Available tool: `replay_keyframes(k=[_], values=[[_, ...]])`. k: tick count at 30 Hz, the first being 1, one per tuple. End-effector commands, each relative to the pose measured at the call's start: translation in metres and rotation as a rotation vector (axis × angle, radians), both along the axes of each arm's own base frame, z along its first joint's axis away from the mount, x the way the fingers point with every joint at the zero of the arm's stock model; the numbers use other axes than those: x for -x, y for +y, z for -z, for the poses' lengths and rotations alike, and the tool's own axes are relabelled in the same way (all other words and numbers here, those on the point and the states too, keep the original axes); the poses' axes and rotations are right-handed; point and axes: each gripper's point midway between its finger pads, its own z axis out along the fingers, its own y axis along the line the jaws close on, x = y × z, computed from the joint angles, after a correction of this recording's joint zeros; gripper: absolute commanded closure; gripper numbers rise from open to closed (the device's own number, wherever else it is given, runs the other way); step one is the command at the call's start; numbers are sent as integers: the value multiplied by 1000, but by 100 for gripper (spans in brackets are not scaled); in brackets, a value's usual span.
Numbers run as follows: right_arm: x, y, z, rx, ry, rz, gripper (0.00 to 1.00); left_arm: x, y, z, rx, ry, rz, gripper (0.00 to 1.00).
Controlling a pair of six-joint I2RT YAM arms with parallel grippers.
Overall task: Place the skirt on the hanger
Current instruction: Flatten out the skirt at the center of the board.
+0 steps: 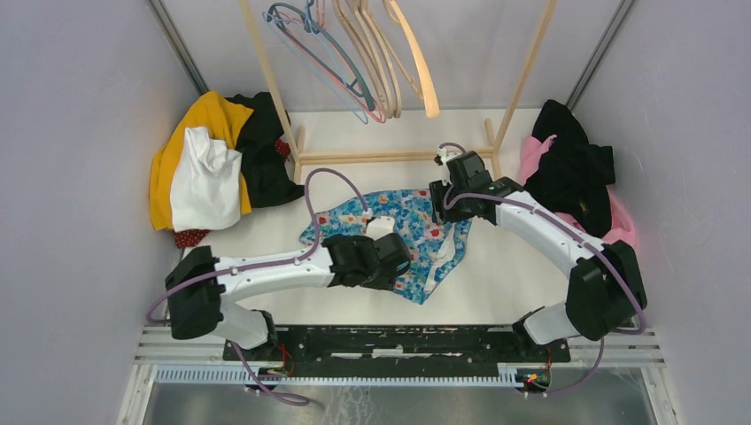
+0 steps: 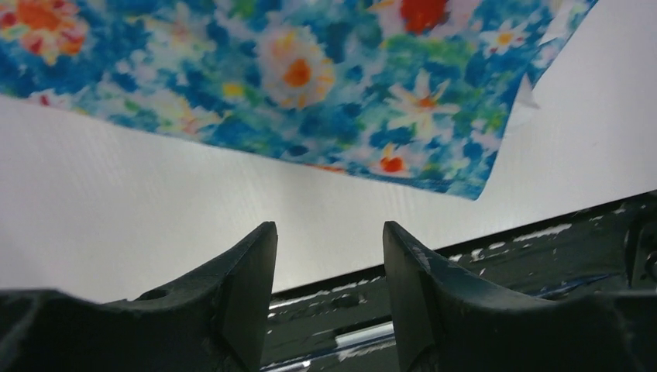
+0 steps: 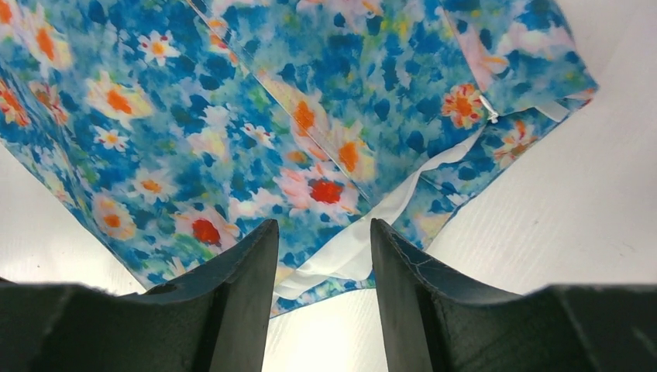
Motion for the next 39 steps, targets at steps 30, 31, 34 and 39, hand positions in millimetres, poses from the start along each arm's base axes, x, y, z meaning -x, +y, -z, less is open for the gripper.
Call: replay_keyframes(k=[30,31,34,39], values=[[8,-44,16,-121,92,127,48,-7,-84,45,-283,-115,26,60],[8,-44,16,-122,93,129,48,-6,-82,46,-284,-115,25,71],[8,-44,17,-123,95,129,48,-4,-78,44,-293,-110,19,95],[4,-47,16,-125,85,143,48,-11,-61,9,-298,-172,-13,97]])
